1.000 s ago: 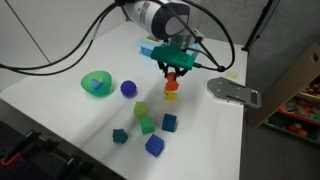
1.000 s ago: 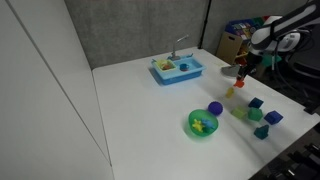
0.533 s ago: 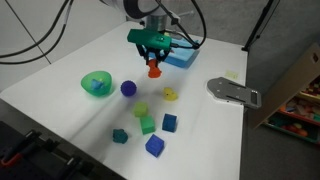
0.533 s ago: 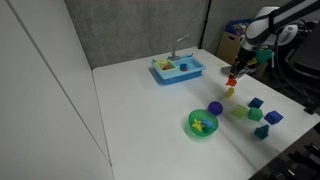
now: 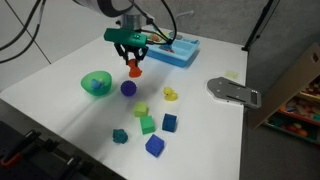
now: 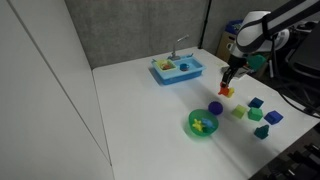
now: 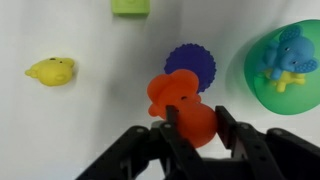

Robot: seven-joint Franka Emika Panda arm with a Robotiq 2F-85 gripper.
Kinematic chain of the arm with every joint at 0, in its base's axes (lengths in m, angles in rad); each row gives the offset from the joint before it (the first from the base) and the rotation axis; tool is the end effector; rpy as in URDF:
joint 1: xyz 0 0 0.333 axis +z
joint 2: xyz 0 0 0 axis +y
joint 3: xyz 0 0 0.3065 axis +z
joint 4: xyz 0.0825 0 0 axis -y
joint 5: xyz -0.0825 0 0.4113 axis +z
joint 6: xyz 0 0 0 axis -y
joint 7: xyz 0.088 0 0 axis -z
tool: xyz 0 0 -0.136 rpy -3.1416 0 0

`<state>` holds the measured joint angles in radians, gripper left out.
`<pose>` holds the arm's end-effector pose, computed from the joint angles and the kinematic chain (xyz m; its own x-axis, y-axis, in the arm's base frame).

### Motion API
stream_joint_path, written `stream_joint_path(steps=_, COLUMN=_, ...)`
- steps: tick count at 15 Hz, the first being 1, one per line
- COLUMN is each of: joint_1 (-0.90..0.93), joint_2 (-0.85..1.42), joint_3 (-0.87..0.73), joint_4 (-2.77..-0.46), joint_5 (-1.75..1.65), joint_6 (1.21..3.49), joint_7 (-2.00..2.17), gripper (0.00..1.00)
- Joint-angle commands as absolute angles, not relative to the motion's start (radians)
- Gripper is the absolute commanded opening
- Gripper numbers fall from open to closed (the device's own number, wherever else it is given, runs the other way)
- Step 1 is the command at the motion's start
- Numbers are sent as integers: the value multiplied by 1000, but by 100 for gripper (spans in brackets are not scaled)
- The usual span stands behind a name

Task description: Put the orange bear toy in the green bowl

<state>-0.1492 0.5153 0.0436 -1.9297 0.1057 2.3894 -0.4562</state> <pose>0.6274 -0.0632 0.1563 0.9645 0.2639 -0.0141 0.2610 -0.9595 -0.1061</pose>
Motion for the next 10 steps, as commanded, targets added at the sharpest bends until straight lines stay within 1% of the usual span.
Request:
stream_joint_path(steps=1, joint_1=-154, joint_2=513, joint_3=55, joint_4=-1936, joint_5=99, joint_6=2387, joint_7=-451, gripper=43)
stream_joint_path(steps=8, joint_1=-153, joint_2=505, joint_3=54, joint_4=-1942, joint_5=99, joint_6=2380, joint_7=-452, gripper=43)
stream_joint_path(steps=9, joint_1=-157, joint_2=499, joint_3=58, joint_4=-1948, joint_5=104, joint_6=2380, joint_7=-460, gripper=18)
stream_joint_path(steps=10, joint_1=-152, joint_2=494, joint_3=60, joint_4=-1949, joint_5=99, joint_6=2384, joint_7=-461, gripper=18)
